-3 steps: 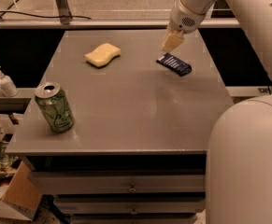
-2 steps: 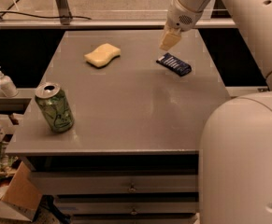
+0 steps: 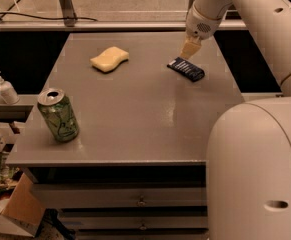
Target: Move rxbar blueberry near sponge
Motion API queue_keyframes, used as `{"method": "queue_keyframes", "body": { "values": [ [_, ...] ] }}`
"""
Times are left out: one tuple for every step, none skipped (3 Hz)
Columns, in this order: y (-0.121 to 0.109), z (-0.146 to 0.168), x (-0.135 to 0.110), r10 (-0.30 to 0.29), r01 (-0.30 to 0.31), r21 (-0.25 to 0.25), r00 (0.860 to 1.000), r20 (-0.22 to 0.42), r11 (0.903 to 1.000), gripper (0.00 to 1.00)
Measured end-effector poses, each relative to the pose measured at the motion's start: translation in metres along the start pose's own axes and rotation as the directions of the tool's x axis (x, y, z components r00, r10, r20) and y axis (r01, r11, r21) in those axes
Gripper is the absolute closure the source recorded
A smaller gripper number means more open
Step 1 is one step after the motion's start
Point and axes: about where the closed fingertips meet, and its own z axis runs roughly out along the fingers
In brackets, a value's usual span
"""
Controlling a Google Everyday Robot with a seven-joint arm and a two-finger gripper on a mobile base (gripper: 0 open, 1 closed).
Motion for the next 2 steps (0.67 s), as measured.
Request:
{"method": "queue_keyframes", "body": {
  "values": [
    [-0.005, 0.007, 0.016, 0.026, -0.026, -0.001, 0.999, -0.028, 0.9997, 0.13],
    [-0.007, 0.01, 0.026, 0.041, -0.041, -0.002, 0.998, -0.043, 0.9991, 0.0]
  ]
}}
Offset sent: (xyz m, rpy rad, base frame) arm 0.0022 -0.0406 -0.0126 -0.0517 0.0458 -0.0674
